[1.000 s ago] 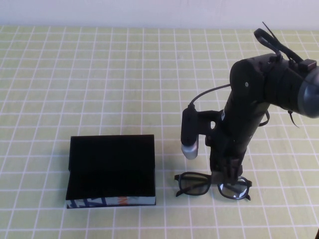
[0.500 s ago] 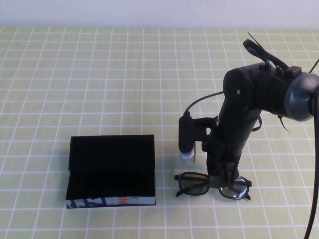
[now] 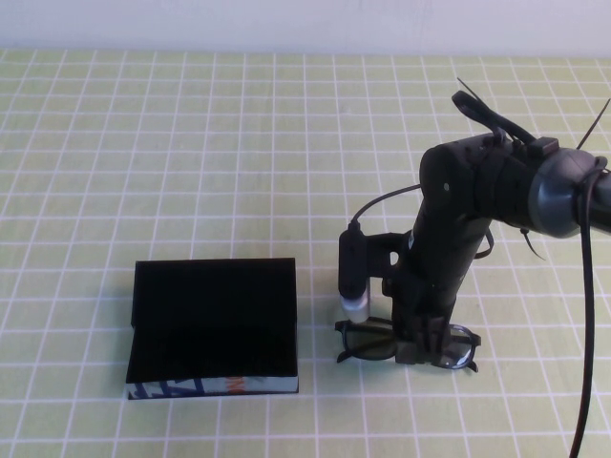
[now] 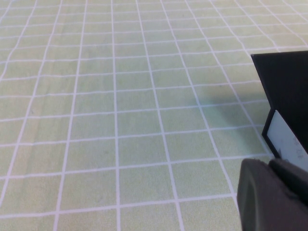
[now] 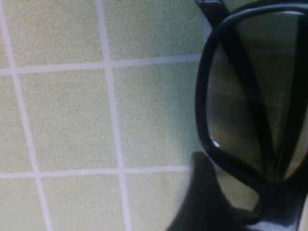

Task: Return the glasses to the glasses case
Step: Pick up the glasses from the table

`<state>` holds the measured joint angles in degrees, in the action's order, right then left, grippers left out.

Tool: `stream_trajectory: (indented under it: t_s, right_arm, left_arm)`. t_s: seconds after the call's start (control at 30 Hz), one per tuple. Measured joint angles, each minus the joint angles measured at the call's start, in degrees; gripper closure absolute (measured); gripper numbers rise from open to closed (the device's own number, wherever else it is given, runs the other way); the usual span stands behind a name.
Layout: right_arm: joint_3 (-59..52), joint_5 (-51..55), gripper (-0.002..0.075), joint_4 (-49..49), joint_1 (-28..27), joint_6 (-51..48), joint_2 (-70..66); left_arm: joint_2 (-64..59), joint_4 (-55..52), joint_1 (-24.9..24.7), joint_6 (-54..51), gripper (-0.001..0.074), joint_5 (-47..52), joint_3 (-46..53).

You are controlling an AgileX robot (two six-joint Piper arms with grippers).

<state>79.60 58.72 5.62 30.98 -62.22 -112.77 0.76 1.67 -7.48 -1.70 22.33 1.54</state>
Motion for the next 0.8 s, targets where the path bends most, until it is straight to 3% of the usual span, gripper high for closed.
stream_trajectory:
  t_s: [0.2,0.6,0.8]
  right_arm:
    - [0.0,0.1,0.0344,0.0,0.0,0.0,0.0]
    - [0.1,2.0,0.0531,0.2,0.0,0.0,0.0]
    - [0.6,4.7,0.0664,1.0,0.1,0.1,0.5]
  left_arm:
    - [0.0,0.0,0.0,0.0,0.0739,0.0,0.0]
    - [0.0,0.0,0.0,0.0,0.0739,0.0,0.0]
    - [0.0,0.0,0.0,0.0,0.0739,0.0,0.0]
